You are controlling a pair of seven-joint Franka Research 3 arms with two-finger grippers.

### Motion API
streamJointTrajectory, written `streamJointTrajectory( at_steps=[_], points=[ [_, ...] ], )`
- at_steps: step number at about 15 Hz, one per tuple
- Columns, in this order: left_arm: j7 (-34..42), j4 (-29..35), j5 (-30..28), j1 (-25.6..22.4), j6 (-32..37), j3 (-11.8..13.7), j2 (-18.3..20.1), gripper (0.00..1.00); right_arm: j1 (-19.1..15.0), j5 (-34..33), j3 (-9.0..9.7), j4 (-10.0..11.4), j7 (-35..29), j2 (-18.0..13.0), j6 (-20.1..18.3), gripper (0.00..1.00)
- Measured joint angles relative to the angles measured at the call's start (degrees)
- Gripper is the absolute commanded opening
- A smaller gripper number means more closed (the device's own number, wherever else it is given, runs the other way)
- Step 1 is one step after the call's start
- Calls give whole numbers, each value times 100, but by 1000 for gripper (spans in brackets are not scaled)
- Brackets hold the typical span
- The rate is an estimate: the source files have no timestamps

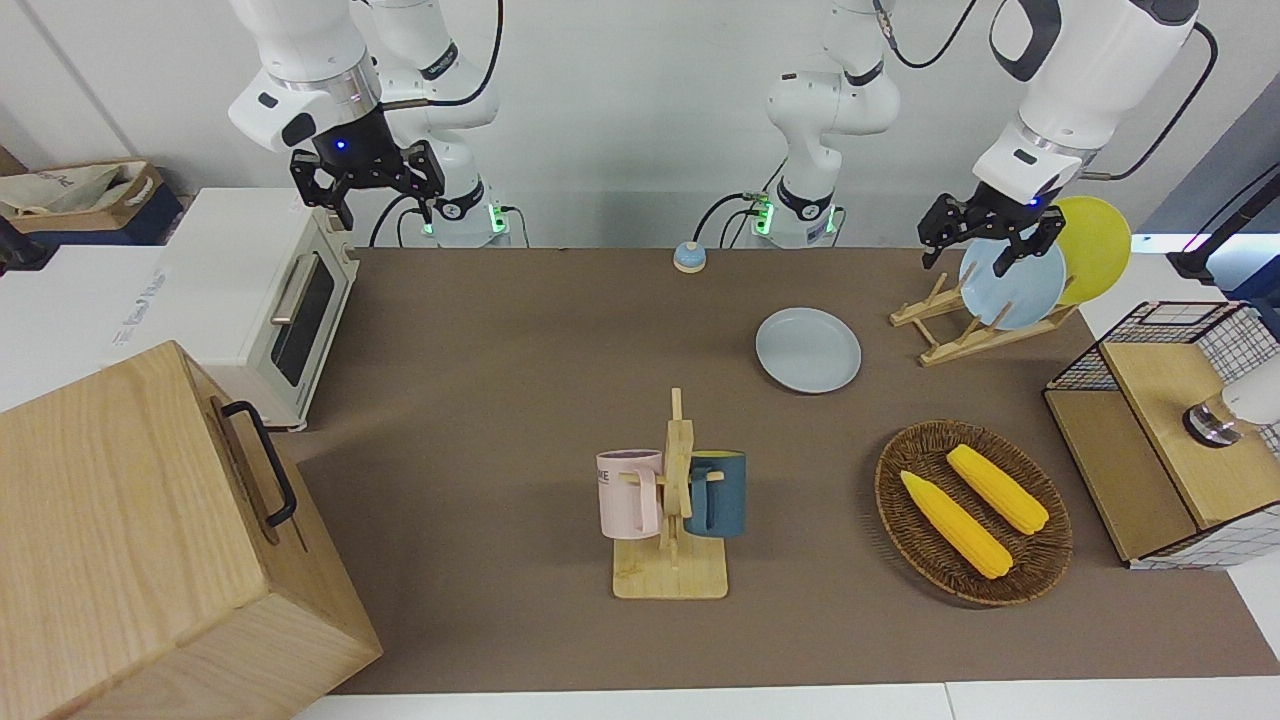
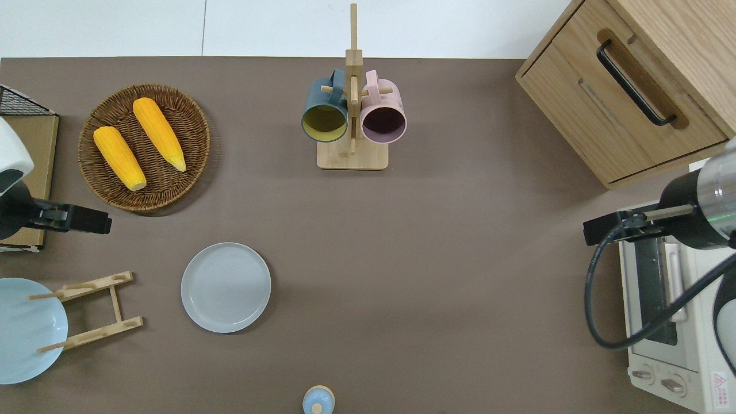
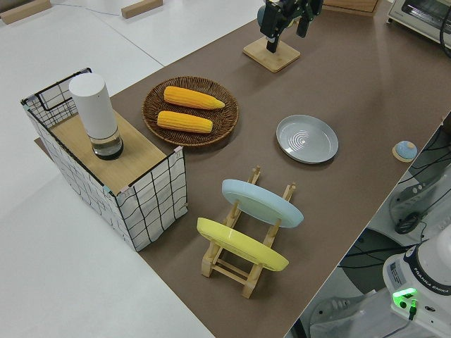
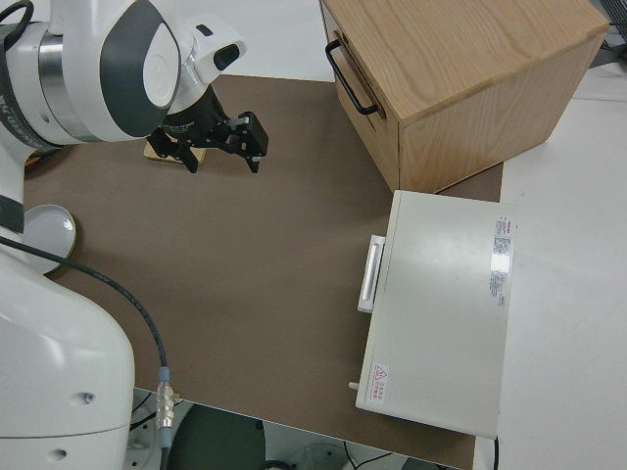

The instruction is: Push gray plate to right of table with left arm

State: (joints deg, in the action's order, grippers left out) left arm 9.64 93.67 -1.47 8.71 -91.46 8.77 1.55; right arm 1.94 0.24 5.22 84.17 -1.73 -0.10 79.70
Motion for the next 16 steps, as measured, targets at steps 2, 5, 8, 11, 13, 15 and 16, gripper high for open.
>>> streamJointTrajectory(
  at_steps=[2, 5, 8, 11, 13, 15, 16],
  points=[
    [0, -3, 4, 0, 8, 0, 0, 995, 0, 0, 0, 0, 0, 0, 0, 983],
    [0, -3, 4, 0, 103, 0, 0, 995, 0, 0, 0, 0, 0, 0, 0, 983],
    [0, -3, 4, 0, 143, 0, 0, 995, 0, 0, 0, 0, 0, 0, 0, 983],
    [-2, -3, 4, 0, 158, 0, -1, 995, 0, 0, 0, 0, 0, 0, 0, 983],
    [-3, 11, 4, 0, 184, 1, -2, 995, 0, 0, 0, 0, 0, 0, 0, 983],
    [-4, 59, 4, 0, 208, 2, 4, 995, 0, 0, 0, 0, 0, 0, 0, 983],
    [-5, 114, 4, 0, 209, 3, 19, 995, 0, 0, 0, 0, 0, 0, 0, 983]
  ],
)
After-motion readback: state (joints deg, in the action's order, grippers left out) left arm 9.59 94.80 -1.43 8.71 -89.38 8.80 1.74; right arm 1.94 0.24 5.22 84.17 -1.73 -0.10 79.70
